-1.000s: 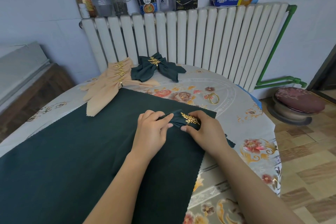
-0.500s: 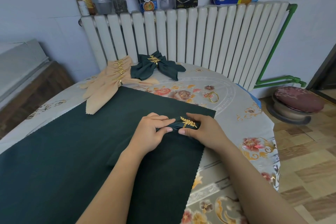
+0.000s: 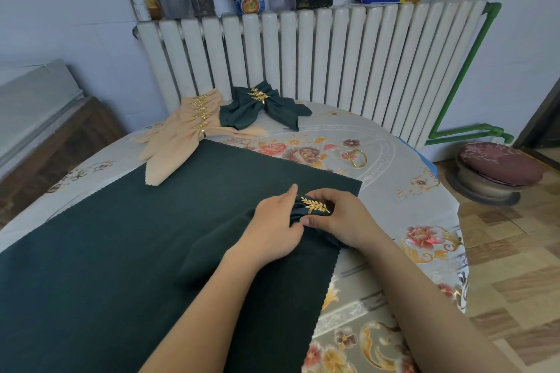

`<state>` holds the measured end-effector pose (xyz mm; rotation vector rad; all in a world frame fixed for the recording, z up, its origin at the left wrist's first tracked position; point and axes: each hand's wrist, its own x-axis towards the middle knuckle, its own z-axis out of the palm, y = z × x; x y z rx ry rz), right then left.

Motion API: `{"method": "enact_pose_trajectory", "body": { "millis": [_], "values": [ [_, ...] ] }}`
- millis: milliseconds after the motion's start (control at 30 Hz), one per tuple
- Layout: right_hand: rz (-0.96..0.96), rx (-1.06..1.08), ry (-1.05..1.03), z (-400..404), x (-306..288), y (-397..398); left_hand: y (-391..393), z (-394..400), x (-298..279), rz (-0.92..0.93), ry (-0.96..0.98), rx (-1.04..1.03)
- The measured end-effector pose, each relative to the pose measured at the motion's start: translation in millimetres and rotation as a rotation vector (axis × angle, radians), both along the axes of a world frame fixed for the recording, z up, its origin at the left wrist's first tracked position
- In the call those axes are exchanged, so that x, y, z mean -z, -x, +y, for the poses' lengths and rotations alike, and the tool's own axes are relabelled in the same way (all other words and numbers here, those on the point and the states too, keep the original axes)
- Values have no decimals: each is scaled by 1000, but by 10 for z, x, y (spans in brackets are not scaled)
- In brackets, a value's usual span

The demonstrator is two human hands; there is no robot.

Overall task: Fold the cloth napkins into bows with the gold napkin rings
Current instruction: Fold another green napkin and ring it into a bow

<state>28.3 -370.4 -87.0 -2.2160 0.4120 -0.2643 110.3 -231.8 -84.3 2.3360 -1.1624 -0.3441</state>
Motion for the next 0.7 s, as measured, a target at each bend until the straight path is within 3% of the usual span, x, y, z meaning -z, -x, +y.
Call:
{"method": "enact_pose_trajectory", "body": {
  "millis": [67, 233, 467, 700],
  "values": [
    [-7, -19, 8, -8, 10, 10, -55, -10, -2, 155, 113, -62],
    [8, 53, -15, -37, 35, 40, -70, -53, -1, 76, 83, -52],
    [21, 83, -30, -27, 23, 38, -134, -31, -4, 262, 185, -91],
    [-49, 45, -144, 3, 91, 38, -178, 8, -40, 305, 132, -6]
  ]
}}
